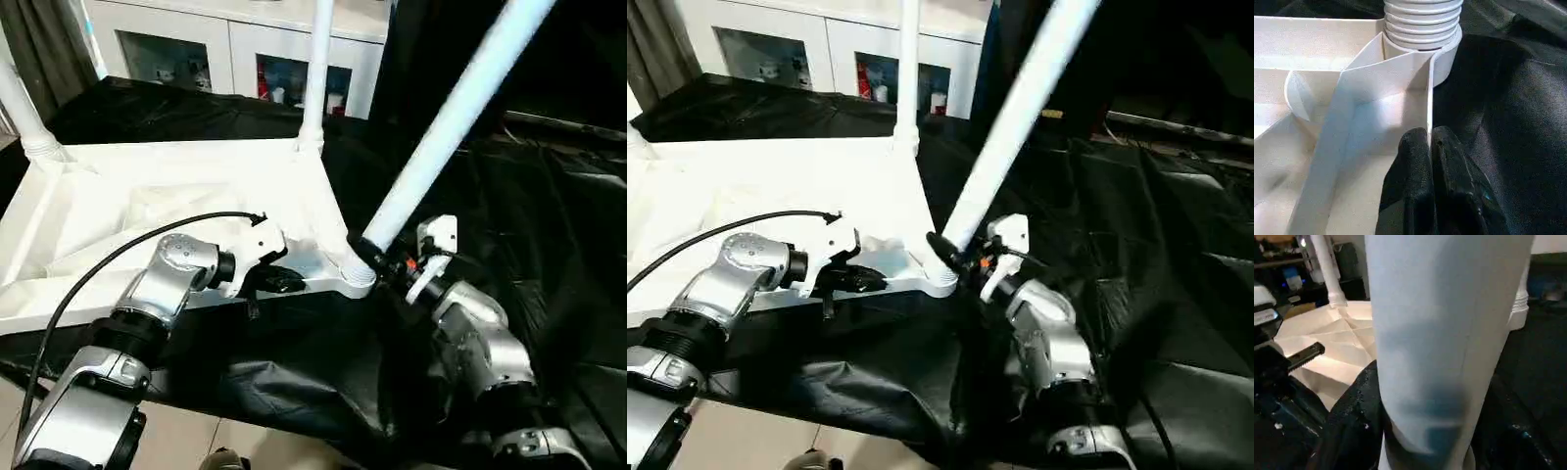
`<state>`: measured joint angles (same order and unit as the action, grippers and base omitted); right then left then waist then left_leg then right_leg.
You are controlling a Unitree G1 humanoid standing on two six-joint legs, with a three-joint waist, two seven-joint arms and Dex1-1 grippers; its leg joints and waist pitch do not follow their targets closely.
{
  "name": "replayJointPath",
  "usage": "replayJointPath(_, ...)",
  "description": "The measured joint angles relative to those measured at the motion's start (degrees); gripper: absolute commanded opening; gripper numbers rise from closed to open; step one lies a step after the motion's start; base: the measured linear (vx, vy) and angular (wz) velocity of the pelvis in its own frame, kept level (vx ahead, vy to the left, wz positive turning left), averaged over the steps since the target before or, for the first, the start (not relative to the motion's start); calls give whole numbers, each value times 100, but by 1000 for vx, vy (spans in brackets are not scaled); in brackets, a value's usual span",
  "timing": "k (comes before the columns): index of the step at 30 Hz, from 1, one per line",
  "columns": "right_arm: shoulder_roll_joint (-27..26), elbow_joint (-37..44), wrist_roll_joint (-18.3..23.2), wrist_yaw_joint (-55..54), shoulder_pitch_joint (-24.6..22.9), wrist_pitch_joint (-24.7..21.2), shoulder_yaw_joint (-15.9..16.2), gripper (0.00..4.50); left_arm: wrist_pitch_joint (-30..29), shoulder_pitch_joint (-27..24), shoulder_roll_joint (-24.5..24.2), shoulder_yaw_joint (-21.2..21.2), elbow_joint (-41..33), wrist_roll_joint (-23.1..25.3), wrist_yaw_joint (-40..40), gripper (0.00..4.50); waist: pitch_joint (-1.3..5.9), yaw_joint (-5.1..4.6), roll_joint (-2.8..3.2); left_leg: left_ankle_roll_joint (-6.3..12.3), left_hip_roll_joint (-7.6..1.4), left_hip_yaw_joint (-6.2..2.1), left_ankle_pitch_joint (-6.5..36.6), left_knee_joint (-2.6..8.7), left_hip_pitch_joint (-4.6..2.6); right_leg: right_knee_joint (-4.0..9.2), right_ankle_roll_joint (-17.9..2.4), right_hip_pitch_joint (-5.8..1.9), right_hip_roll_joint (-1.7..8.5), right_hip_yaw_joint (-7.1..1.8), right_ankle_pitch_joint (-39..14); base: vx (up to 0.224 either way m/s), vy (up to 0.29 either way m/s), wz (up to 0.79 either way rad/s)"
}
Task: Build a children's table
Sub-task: Insert table leg to table base
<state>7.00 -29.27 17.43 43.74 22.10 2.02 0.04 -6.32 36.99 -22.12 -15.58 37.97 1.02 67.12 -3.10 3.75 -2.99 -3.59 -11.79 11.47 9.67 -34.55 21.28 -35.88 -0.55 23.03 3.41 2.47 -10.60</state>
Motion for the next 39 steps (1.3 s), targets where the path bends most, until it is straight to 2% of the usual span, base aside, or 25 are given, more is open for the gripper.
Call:
replayJointPath(5,142,-257,-122,178,325,-114,144,189,-1,0,-44,1,10,0,7,0,5,-40,-8,-1,1,0,0,-1,-2,3,16,-1,0,0,-10,0,0,0)
replayJointPath(14,386,-593,-190,787,705,-391,262,189,-10,-1,-83,-2,10,0,89,0,22,-41,-35,-1,0,-1,0,9,-10,3,16,-1,0,2,-10,0,0,0)
replayJointPath(27,594,-857,-173,1508,811,-385,303,189,15,-1,-140,-48,0,-6,325,0,49,-31,-74,-2,1,-1,1,27,-16,5,-3,-2,-1,4,-14,0,0,0)
replayJointPath(33,724,-958,-278,1792,946,-384,472,189,17,-2,-152,-58,0,-5,437,0,57,-26,-85,-3,1,-1,2,34,-18,9,-3,-4,-1,6,-17,0,0,0)
replayJointPath(39,798,-1045,-362,2308,1055,-384,605,189,48,-20,-244,-77,0,-30,799,0,80,-34,-122,-3,1,-1,2,39,-20,15,-2,-6,-1,7,-21,0,0,0)
